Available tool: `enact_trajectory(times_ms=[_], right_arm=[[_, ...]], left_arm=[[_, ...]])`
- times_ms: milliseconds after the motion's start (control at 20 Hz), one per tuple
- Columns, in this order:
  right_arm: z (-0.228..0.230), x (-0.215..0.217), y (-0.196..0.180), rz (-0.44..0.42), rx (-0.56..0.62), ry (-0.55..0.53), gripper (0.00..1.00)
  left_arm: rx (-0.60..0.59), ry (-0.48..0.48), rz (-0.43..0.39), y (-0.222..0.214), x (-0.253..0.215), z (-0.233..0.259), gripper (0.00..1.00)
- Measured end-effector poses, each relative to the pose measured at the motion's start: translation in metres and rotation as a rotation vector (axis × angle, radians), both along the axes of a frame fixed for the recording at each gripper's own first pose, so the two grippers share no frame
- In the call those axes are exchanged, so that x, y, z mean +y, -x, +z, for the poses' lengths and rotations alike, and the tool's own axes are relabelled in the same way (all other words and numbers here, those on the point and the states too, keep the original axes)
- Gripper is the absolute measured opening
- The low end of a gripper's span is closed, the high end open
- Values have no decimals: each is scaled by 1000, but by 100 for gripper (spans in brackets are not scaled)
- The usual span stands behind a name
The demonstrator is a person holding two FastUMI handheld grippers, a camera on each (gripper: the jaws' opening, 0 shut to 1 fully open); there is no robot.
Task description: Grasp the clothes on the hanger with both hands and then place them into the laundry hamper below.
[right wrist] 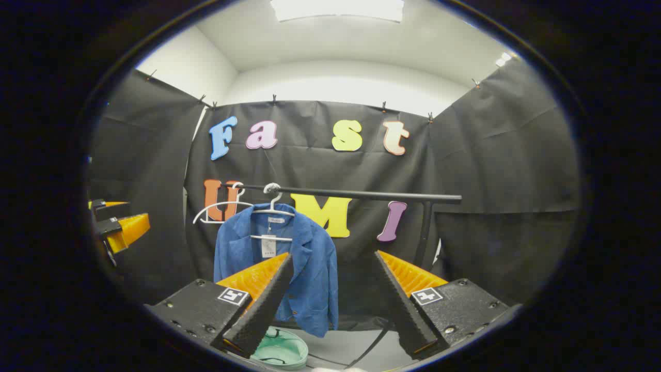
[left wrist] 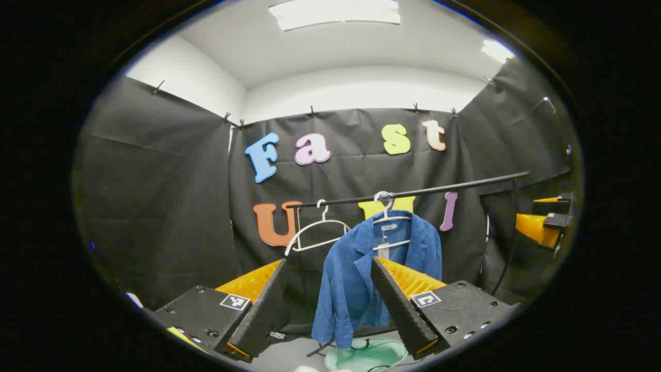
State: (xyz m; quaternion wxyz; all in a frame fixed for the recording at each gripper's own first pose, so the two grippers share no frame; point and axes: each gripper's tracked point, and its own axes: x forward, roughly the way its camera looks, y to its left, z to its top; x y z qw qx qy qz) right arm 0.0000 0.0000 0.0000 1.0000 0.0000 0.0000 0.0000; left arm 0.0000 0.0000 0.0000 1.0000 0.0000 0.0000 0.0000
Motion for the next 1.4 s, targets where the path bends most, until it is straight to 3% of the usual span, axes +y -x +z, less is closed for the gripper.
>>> enact_trajectory(times_ms=[950,1400], right_arm=[[-32,26,-2,24,60,4,100],[-65,31,-63,77,108,14,100]], left_arm=[[33,2,17,4,12,-13,98],[30,-14,29,-49,-12,-32,97]])
